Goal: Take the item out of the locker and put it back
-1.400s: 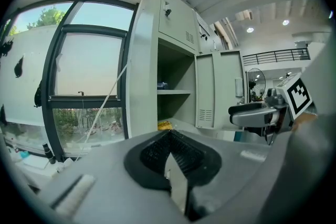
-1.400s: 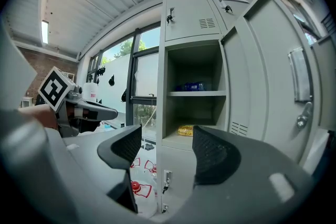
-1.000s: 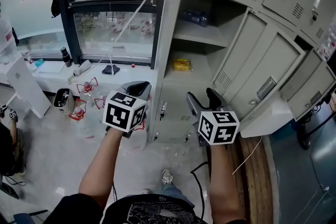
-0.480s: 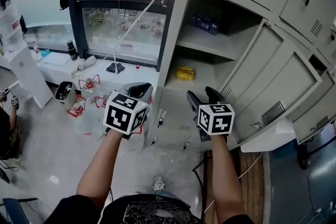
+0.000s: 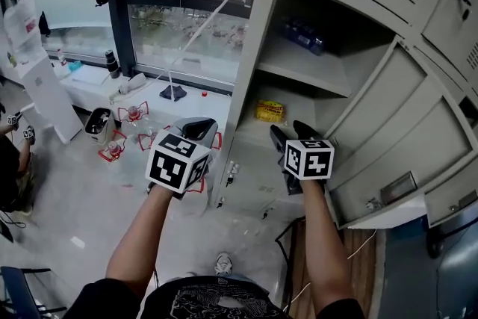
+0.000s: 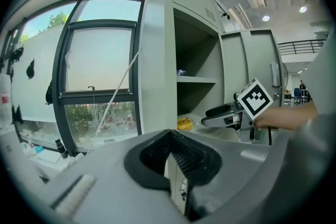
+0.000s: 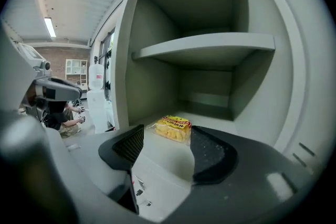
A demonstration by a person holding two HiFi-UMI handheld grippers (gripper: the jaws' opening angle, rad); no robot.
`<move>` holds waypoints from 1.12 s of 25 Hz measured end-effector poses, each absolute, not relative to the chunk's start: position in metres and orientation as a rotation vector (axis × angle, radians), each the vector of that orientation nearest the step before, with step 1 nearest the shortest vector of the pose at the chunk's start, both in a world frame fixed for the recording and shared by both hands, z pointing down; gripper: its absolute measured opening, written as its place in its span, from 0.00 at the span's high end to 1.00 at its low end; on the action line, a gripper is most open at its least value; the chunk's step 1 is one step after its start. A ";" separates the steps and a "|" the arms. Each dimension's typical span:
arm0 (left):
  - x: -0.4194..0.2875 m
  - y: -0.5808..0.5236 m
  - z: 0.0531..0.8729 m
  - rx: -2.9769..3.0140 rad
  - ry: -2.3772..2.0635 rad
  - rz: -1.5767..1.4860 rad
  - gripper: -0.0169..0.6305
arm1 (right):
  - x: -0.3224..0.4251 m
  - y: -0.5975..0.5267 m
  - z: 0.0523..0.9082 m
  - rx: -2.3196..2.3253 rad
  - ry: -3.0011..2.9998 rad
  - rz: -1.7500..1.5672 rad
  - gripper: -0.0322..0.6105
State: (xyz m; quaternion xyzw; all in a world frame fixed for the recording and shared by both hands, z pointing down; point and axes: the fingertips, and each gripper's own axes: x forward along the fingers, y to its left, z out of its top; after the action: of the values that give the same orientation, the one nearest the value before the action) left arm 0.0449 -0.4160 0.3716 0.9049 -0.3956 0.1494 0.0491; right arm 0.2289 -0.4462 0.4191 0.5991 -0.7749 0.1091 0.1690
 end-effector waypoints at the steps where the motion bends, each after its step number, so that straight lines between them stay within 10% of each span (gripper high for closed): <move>1: 0.045 -0.419 0.372 2.753 -1.213 0.458 0.96 | 0.230 -0.451 0.422 1.696 -2.201 0.321 0.51; 28: 0.027 -0.449 0.380 2.687 -1.310 0.468 0.96 | 0.247 -0.507 0.470 1.477 -2.022 0.466 0.58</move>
State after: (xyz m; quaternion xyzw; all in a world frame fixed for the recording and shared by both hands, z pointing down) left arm 0.0269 -0.4495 0.3803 0.8866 -0.4321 0.1543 0.0580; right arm 0.2465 -0.5070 0.4697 0.5545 -0.7591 0.1748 0.2929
